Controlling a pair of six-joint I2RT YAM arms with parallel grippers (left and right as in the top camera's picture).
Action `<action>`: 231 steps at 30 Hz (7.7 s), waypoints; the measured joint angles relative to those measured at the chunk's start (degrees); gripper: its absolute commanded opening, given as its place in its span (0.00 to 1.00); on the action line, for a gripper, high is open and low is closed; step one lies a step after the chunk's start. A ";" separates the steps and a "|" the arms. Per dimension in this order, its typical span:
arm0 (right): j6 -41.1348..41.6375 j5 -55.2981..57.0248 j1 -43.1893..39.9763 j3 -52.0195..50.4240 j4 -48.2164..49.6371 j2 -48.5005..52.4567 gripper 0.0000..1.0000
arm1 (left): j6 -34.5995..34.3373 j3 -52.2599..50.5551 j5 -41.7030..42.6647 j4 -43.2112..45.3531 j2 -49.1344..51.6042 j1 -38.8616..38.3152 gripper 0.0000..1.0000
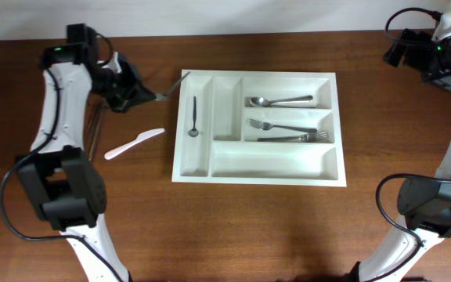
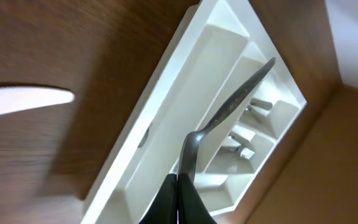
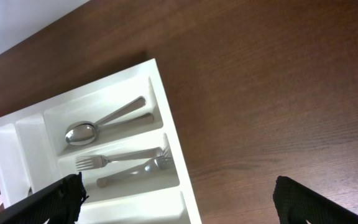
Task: Pack container
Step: 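Place the second small spoon in the tray's left compartment, then move left gripper back and grasp the metal tongs, then carry the tongs with left gripper into the tray's bottom compartment, then return left gripper and grasp the pink plastic knife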
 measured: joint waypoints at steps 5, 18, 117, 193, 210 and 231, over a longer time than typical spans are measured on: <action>0.00 0.00 0.00 0.00 0.00 -0.02 0.98 | -5.55 0.00 -3.34 1.33 0.00 -3.50 0.02; -0.02 0.02 0.00 0.00 0.00 -0.02 0.99 | -9.55 0.00 -10.23 1.03 0.00 -7.17 0.36; 0.00 0.02 0.00 0.00 -1.68 -0.02 0.99 | 57.96 10.93 -37.24 -9.75 15.41 11.08 0.02; 0.00 0.02 0.00 0.00 -0.20 0.00 0.99 | 72.96 17.75 -39.69 -17.22 -5.03 -32.44 0.99; 0.00 0.02 0.00 0.00 -0.20 0.00 0.99 | 74.86 0.28 -30.93 -9.73 -16.26 0.28 0.90; 0.00 0.02 0.00 0.00 -0.17 0.00 0.99 | 89.18 -8.74 -35.67 -0.42 4.55 0.52 0.76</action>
